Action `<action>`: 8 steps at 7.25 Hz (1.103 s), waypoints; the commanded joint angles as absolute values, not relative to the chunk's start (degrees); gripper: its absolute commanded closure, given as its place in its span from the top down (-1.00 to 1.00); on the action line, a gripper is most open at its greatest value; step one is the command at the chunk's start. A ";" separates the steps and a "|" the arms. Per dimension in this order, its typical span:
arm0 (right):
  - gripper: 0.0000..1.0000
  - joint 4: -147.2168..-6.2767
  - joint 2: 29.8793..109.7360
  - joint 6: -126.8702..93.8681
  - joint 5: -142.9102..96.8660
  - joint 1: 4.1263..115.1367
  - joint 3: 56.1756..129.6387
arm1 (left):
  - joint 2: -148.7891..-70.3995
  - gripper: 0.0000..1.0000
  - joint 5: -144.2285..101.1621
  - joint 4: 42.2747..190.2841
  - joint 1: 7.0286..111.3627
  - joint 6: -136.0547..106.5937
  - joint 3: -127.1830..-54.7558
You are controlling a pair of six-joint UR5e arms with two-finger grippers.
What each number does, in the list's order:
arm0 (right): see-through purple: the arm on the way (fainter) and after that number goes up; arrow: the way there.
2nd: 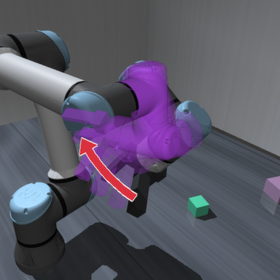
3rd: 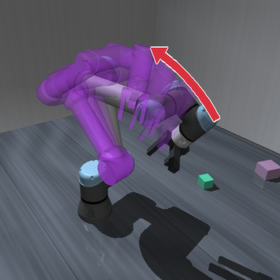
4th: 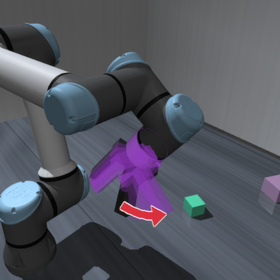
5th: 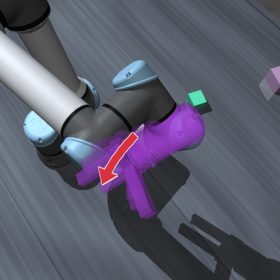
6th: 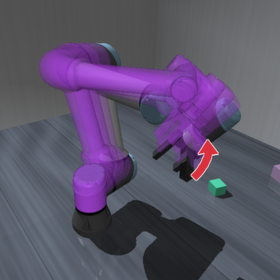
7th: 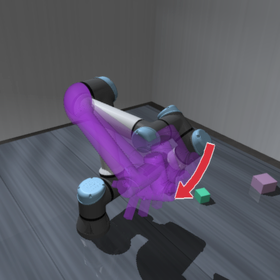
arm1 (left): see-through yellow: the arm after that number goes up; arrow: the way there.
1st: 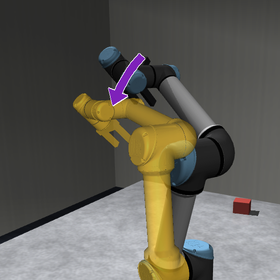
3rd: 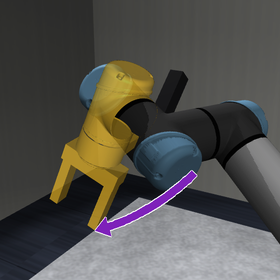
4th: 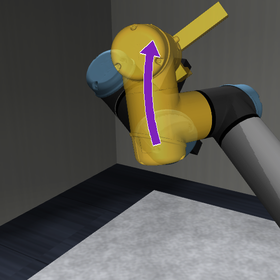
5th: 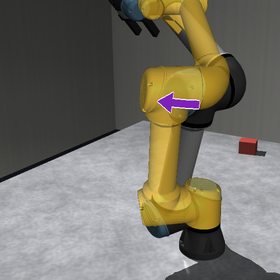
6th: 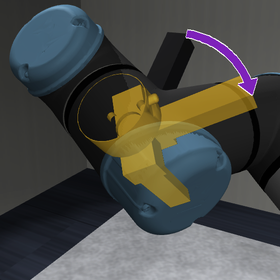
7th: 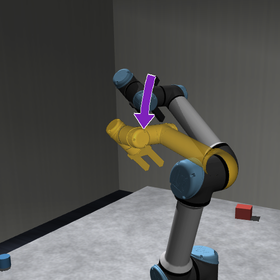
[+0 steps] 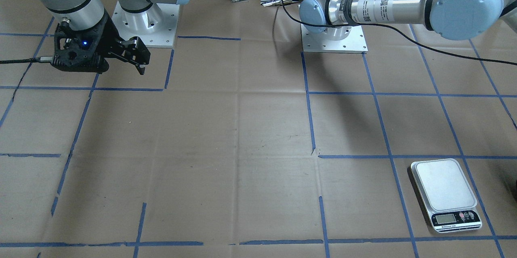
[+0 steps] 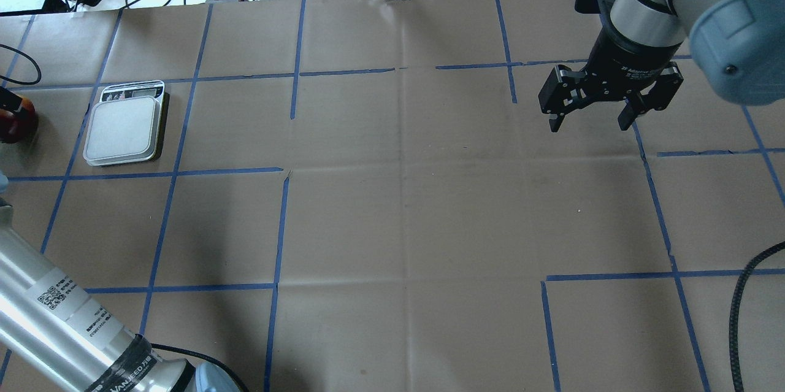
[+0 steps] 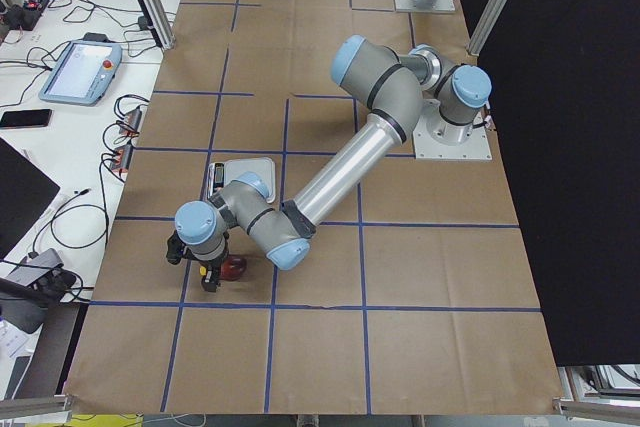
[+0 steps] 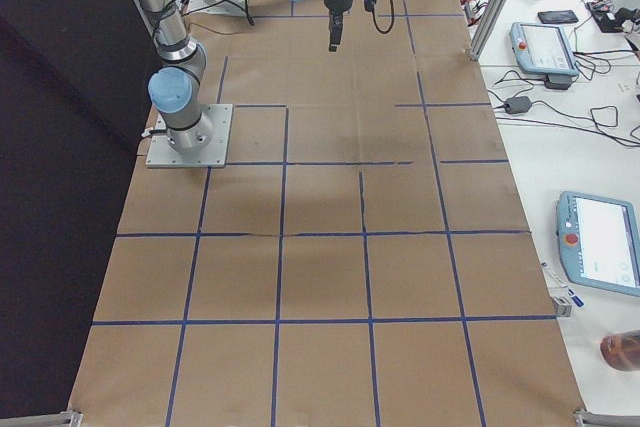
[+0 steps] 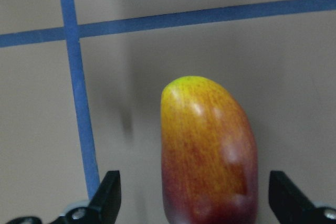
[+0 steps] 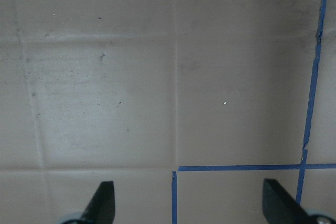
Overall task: Weigh mango
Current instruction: 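Lower the left gripper and close it around the mango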
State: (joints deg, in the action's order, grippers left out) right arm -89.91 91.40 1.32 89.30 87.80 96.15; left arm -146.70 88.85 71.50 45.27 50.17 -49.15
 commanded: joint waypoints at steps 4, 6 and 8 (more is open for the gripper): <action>1.00 -89.91 91.41 1.32 89.30 87.80 96.15 | -147.75 0.16 88.77 71.37 45.35 50.10 -48.87; 1.00 -89.91 91.41 1.32 89.30 87.80 96.15 | -145.65 0.13 89.56 71.54 45.35 50.18 -48.69; 1.00 -89.91 91.41 1.32 89.30 87.80 96.15 | -139.69 0.13 89.56 76.34 46.40 46.70 -50.96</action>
